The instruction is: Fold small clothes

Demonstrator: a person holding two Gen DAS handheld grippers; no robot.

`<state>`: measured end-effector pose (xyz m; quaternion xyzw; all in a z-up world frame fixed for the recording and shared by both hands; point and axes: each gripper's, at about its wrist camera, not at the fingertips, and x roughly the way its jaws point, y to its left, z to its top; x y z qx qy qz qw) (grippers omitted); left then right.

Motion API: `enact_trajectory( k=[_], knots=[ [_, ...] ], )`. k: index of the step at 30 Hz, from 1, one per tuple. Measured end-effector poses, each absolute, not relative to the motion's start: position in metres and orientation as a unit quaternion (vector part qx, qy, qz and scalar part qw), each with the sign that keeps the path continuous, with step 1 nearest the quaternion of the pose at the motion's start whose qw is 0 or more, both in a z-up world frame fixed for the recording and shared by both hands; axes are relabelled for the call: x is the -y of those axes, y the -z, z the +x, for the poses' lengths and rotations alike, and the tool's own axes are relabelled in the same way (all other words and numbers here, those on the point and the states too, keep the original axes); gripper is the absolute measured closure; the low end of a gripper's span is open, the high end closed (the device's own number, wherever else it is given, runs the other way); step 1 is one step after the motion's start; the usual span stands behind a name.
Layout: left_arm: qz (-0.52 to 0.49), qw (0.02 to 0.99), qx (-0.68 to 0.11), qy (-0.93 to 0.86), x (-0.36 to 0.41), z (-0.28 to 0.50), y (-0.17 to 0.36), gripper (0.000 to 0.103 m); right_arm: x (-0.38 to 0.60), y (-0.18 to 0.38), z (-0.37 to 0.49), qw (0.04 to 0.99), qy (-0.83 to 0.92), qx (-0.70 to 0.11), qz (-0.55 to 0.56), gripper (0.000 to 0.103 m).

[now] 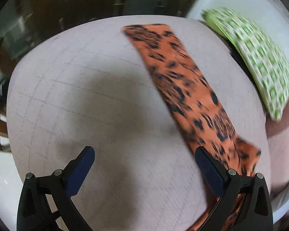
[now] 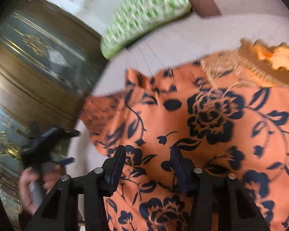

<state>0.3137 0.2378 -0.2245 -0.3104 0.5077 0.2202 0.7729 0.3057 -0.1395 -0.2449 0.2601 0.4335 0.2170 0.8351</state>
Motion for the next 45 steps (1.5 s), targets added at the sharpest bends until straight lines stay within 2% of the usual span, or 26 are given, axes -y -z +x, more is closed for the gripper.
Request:
enact_trajectory(
  k=[3,7,12,14,19,21,23,24,25,28,30,36,42,45],
  knots=[
    [-0.337,0.769,-0.485,-0.246,-0.269,0.307,0.23,0.0,0.164,0.252,0.288,0.85,-0.204,-0.41,0.261,0.05],
    [-0.365,0.778,-0.453,-0.238,-0.292,0.31,0.233,0.0,0.2,0.276,0.282,0.831,-0.202,-0.394,0.337,0.056],
    [-0.374,0.784,-0.447,-0.214,-0.302,0.339,0.239,0.001,0.18,0.27,0.278,0.863,-0.184,-0.391,0.263,0.052],
    [-0.363,0.792,-0.444,-0.208,-0.305,0.356,0.24,0.01,0.182,0.271,0.277,0.86,-0.188,-0.389,0.27,0.052],
    [-0.336,0.801,-0.442,-0.225,-0.311,0.385,0.245,0.011,0.187,0.273,0.275,0.857,-0.193,-0.386,0.282,0.052],
    [-0.331,0.805,-0.439,-0.223,-0.313,0.397,0.244,0.02,0.186,0.272,0.277,0.856,-0.193,-0.386,0.284,0.052],
    [-0.327,0.81,-0.437,-0.214,-0.316,0.409,0.245,0.047,0.184,0.273,0.281,0.855,-0.195,-0.385,0.287,0.052],
    [-0.326,0.811,-0.438,-0.21,-0.316,0.413,0.247,0.051,0.184,0.273,0.281,0.855,-0.196,-0.384,0.289,0.052],
    [-0.324,0.812,-0.438,-0.208,-0.317,0.415,0.249,0.06,0.183,0.273,0.282,0.855,-0.196,-0.384,0.289,0.052],
    [-0.337,0.814,-0.437,-0.184,-0.318,0.422,0.252,0.098,0.185,0.274,0.281,0.853,-0.198,-0.383,0.293,0.052],
    [-0.372,0.81,-0.424,-0.158,-0.322,0.423,0.257,0.098,0.186,0.274,0.281,0.852,-0.199,-0.383,0.296,0.052],
    [-0.344,0.839,-0.395,-0.147,-0.304,0.421,0.23,0.098,0.188,0.275,0.279,0.851,-0.201,-0.379,0.303,0.052],
    [-0.301,0.879,-0.355,-0.102,-0.255,0.41,0.163,0.098,0.192,0.269,0.276,0.844,-0.194,-0.384,0.319,0.052],
    [-0.243,0.91,-0.329,-0.065,-0.206,0.396,0.12,0.098,0.21,0.263,0.264,0.836,-0.184,-0.369,0.361,0.052]
  ],
)
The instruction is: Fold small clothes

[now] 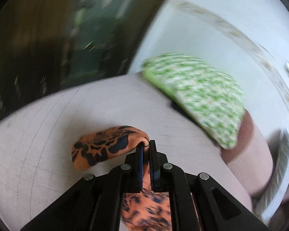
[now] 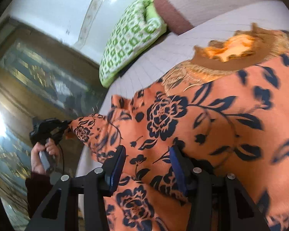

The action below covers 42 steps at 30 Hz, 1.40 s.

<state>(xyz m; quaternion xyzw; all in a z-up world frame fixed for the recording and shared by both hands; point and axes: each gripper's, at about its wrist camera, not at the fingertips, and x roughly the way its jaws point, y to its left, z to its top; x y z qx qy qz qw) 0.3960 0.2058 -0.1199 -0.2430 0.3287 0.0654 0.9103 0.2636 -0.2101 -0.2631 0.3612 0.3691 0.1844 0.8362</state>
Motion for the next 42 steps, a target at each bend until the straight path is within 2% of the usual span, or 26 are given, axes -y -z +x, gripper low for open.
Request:
enact_trajectory(
  k=[8,12,13,16,18,21,23,24,29,33,41,42],
  knots=[
    [-0.123,0.941,-0.288,0.125,-0.01,0.316,0.051,0.098,0.305,0.224,0.201,0.851,-0.112,-0.3,0.416,0.052],
    [-0.065,0.927,-0.297,0.222,0.084,0.277,0.051,0.098,0.359,0.2,0.161,0.863,-0.069,-0.26,0.428,0.05],
    [-0.038,0.916,-0.309,0.252,0.108,0.267,0.058,0.096,0.37,0.195,0.151,0.865,-0.059,-0.253,0.429,0.049],
    [0.074,0.862,-0.376,0.331,0.179,0.237,0.096,0.066,0.398,0.184,0.127,0.869,-0.033,-0.239,0.432,0.047],
    [0.136,0.852,-0.384,0.33,0.195,0.221,0.116,0.063,0.414,0.179,0.115,0.868,-0.023,-0.227,0.44,0.039],
    [0.131,0.854,-0.392,0.315,0.174,0.224,0.122,0.056,0.429,0.176,0.101,0.868,-0.005,-0.218,0.447,0.033],
    [0.065,0.868,-0.399,0.286,0.132,0.242,0.12,0.036,0.43,0.177,0.1,0.868,-0.004,-0.22,0.446,0.031],
    [0.039,0.876,-0.4,0.266,0.114,0.249,0.119,0.034,0.428,0.18,0.103,0.866,-0.005,-0.227,0.445,0.031],
    [-0.054,0.895,-0.425,0.126,0.022,0.297,0.15,0.034,0.4,0.195,0.125,0.863,-0.013,-0.279,0.422,0.031],
    [-0.062,0.869,-0.486,0.067,-0.007,0.315,0.192,0.035,0.397,0.204,0.135,0.859,0.017,-0.291,0.421,0.031],
    [-0.056,0.844,-0.533,0.015,-0.039,0.334,0.227,0.034,0.402,0.238,0.161,0.831,0.07,-0.345,0.43,0.031],
    [-0.067,0.84,-0.538,0.018,-0.043,0.334,0.229,0.034,0.399,0.242,0.165,0.831,0.067,-0.352,0.426,0.035]
  ],
)
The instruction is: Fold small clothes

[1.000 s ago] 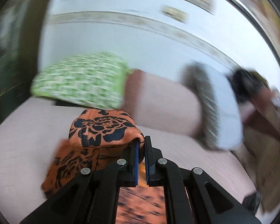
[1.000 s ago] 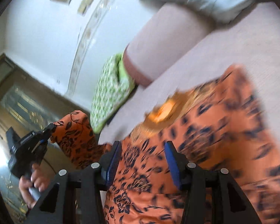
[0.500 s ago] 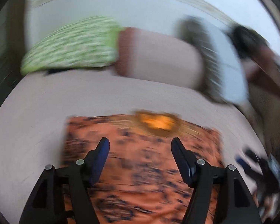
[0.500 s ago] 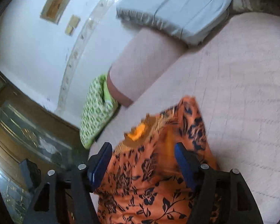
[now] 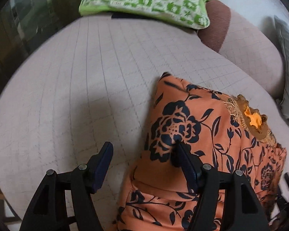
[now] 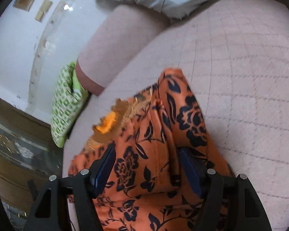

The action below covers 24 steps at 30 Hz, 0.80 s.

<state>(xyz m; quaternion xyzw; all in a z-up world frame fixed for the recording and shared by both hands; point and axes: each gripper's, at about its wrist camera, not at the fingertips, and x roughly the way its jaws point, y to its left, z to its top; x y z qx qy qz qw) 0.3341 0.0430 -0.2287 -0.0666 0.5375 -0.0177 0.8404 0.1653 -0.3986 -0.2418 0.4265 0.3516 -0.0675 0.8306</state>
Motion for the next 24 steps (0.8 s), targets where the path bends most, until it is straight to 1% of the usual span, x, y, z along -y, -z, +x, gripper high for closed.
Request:
enact_trajectory(
  k=[1,2,3,4,6,8,9,11,15,18,21,24],
  knots=[
    [-0.076,0.837,-0.542,0.019,-0.046,0.335,0.23,0.034,0.395,0.243,0.168,0.833,0.068,-0.356,0.419,0.05],
    [-0.079,0.835,-0.545,0.019,-0.049,0.336,0.232,0.034,0.388,0.244,0.172,0.837,0.068,-0.368,0.4,0.062],
    [-0.077,0.834,-0.546,0.018,-0.05,0.337,0.233,0.034,0.383,0.245,0.176,0.838,0.064,-0.378,0.389,0.08],
    [-0.073,0.833,-0.548,0.018,-0.05,0.337,0.235,0.034,0.378,0.245,0.178,0.84,0.059,-0.384,0.38,0.081],
    [-0.069,0.834,-0.547,0.016,-0.051,0.336,0.234,0.034,0.372,0.236,0.175,0.855,0.07,-0.372,0.356,0.083],
    [-0.053,0.838,-0.542,0.011,-0.047,0.337,0.232,0.034,0.372,0.222,0.17,0.871,0.09,-0.353,0.329,0.087],
    [-0.044,0.84,-0.541,0.009,-0.042,0.339,0.234,0.032,0.375,0.215,0.168,0.877,0.102,-0.343,0.321,0.095],
    [-0.02,0.839,-0.543,0.002,-0.036,0.338,0.236,0.032,0.385,0.21,0.164,0.877,0.127,-0.337,0.318,0.096],
    [-0.009,0.834,-0.552,0.005,-0.032,0.343,0.238,0.032,0.407,0.237,0.164,0.836,0.129,-0.383,0.37,0.096],
    [-0.04,0.84,-0.541,0.008,-0.038,0.342,0.228,0.032,0.41,0.24,0.154,0.835,0.103,-0.358,0.406,0.092],
    [-0.042,0.855,-0.518,0.006,-0.039,0.341,0.217,0.032,0.403,0.227,0.16,0.851,0.083,-0.342,0.39,0.092],
    [-0.01,0.858,-0.514,0.004,-0.027,0.341,0.218,0.032,0.383,0.219,0.174,0.863,0.06,-0.349,0.362,0.092]
  ],
)
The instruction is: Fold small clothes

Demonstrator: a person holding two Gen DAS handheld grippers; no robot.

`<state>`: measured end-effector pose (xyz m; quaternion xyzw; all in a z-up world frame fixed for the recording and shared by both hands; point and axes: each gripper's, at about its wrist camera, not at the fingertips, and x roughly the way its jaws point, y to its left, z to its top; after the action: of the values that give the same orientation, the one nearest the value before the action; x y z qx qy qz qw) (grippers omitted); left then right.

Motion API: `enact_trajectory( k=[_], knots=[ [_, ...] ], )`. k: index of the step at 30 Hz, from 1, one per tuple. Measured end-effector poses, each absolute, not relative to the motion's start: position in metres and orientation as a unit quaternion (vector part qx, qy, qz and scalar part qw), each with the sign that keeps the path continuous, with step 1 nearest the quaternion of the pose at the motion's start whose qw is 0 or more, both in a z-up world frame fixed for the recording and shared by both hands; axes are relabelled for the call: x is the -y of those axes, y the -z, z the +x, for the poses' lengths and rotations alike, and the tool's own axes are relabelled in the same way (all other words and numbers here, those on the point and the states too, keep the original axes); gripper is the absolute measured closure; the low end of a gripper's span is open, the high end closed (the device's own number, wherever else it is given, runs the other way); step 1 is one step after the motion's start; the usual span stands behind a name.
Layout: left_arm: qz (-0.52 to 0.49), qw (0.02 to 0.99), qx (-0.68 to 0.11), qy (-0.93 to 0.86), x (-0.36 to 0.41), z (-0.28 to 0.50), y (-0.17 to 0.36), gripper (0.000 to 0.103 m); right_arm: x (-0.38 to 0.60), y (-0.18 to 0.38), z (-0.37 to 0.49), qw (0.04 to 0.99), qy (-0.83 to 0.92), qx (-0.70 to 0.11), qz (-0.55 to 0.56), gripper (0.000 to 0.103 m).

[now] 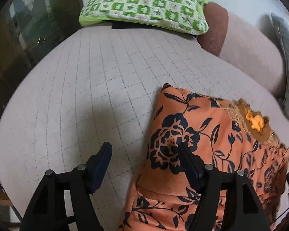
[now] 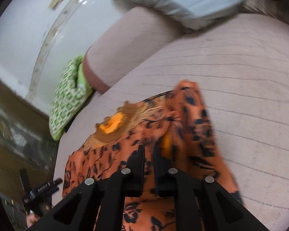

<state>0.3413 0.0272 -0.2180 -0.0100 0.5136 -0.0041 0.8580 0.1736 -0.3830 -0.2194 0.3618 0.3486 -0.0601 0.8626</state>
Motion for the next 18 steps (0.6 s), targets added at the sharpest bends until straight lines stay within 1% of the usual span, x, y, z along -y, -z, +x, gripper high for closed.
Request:
enact_trajectory(
  k=[4,5,8,11,13,15,18],
  knots=[
    [0.048,0.836,-0.546,-0.004,-0.016,0.349,0.242,0.032,0.372,0.242,0.19,0.844,0.088,-0.412,0.333,0.094],
    [0.052,0.833,-0.551,-0.002,-0.015,0.35,0.246,0.032,0.374,0.253,0.191,0.831,0.094,-0.428,0.343,0.094],
    [0.029,0.836,-0.548,0.002,-0.02,0.353,0.241,0.032,0.381,0.25,0.183,0.828,0.098,-0.413,0.367,0.094],
    [0.012,0.844,-0.536,0.002,-0.026,0.352,0.232,0.032,0.38,0.229,0.178,0.849,0.134,-0.387,0.333,0.092],
    [0.017,0.852,-0.524,0.006,-0.022,0.35,0.228,0.032,0.374,0.213,0.176,0.869,0.126,-0.357,0.32,0.092],
    [0.031,0.858,-0.513,0.012,-0.013,0.348,0.225,0.032,0.365,0.203,0.18,0.88,0.101,-0.343,0.313,0.092],
    [0.06,0.86,-0.507,0.015,0.002,0.345,0.224,0.031,0.334,0.203,0.199,0.887,0.062,-0.354,0.289,0.092]
  ],
)
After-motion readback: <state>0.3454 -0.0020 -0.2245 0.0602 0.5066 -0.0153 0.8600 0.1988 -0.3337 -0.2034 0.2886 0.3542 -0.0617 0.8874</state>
